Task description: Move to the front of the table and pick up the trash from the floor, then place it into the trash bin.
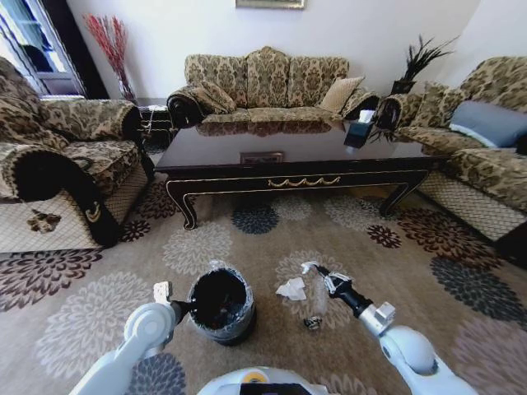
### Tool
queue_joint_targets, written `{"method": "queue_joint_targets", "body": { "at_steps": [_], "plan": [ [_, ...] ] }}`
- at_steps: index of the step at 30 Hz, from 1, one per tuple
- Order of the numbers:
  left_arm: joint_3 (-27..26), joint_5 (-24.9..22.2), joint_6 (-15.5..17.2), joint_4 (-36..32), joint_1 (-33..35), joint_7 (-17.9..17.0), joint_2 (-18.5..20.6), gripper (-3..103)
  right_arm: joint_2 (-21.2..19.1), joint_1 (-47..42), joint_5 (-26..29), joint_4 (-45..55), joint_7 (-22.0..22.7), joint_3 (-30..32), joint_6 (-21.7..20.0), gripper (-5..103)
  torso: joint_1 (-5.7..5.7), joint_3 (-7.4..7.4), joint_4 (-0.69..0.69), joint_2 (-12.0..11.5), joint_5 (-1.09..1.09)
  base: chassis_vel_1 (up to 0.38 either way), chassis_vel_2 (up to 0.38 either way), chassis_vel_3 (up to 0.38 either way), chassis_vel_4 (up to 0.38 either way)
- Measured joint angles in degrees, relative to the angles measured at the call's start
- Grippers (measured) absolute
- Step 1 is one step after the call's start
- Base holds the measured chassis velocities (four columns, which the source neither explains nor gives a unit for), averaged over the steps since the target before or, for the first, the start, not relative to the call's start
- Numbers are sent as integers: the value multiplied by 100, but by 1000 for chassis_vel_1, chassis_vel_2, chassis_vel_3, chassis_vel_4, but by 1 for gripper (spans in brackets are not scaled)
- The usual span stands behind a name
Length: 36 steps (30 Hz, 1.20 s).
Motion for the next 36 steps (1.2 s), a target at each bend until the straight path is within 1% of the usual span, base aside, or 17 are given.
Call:
{"method": "queue_joint_targets", "body": {
  "at_steps": [3, 5, 8, 11, 14, 15, 16, 19, 20, 21, 25, 27, 28, 30, 32, 34, 36],
  "plan": [
    [321, 8, 1, 103, -309, -2, 89, 0, -255, 3, 8, 237, -9, -47, -59, 0, 0, 1, 1, 0, 0, 0, 0, 0, 0],
    [383, -2, 1, 124, -385, -2, 105, 0, -289, 4, 17, 282, -10, -52, -73, 0, 0, 1, 1, 0, 0, 0, 0, 0, 0],
    [760, -136, 0, 253, -894, -3, 160, 0, -432, 54, 61, 525, 10, -134, -170, 0, 0, 0, 0, 0, 0, 0, 0, 0, 0],
    [966, -196, 0, 307, -1148, -15, 172, 0, -517, 96, 54, 585, 39, -193, -192, 0, 0, 1, -1, 0, 1, 0, 0, 0, 0],
    [1455, -307, 1, 453, -1651, -42, 126, 0, -753, 199, -30, 664, 38, -260, -224, 0, 0, 1, 0, 0, 1, 0, 0, 0, 0],
    [1588, -317, 0, 506, -1770, -51, 100, 0, -812, 225, -15, 680, 37, -269, -241, 0, 0, 1, -1, 0, 2, 0, 0, 0, 0],
    [1588, -317, 0, 506, -1770, -51, 100, 0, -812, 225, -15, 680, 37, -269, -241, 0, 0, 1, -1, 0, 2, 0, 0, 0, 0],
    [2123, -329, 1, 748, -2289, -89, -56, 0, -978, 302, 114, 719, 37, -262, -295, 0, 0, 1, 0, 0, 0, 0, 0, 0, 0],
    [2248, -333, 0, 798, -2411, -100, -83, 0, -993, 313, 139, 723, 37, -260, -303, 0, 0, 1, 0, 0, 1, 0, 0, 0, 0],
    [2248, -333, 0, 798, -2411, -100, -83, 0, -993, 313, 139, 723, 37, -260, -303, 0, 0, 1, 0, 0, 1, 0, 0, 0, 0],
    [3013, -521, 1, 1097, -3227, -165, -226, 0, -955, 254, 166, 740, 36, -205, -321, 0, 0, 1, 0, 0, 2, 0, 0, 0, 0],
    [3117, -570, 0, 1138, -3343, -181, -258, 0, -940, 245, 163, 740, 36, -201, -321, 0, 0, 1, -1, 0, 2, 0, 0, 0, 0],
    [3373, -683, 1, 1225, -3633, -219, -353, 0, -912, 233, 133, 740, 32, -196, -321, 0, 0, 1, -1, 0, 2, 0, 0, 0, 0],
    [3677, -768, -1, 1340, -3935, -260, -481, 0, -879, 205, 78, 740, 17, -176, -321, 0, 0, 1, -1, -1, 2, 0, 0, 0, 0],
    [3726, -779, -1, 1362, -3976, -263, -502, 0, -872, 194, 70, 740, 14, -170, -321, 0, 0, 1, -1, 0, 2, 0, 0, 0, 0],
    [3953, -801, 0, 1470, -4143, -282, -598, 0, -825, 97, 8, 740, 0, -113, -321, 0, 0, 1, -1, 0, 1, 0, 0, 0, 0],
    [4003, -804, 0, 1491, -4162, -284, -626, 0, -805, 60, -12, 740, -7, -97, -318, 0, 0, 1, -1, 0, 2, 0, 0, 0, 0]
  ]
}}
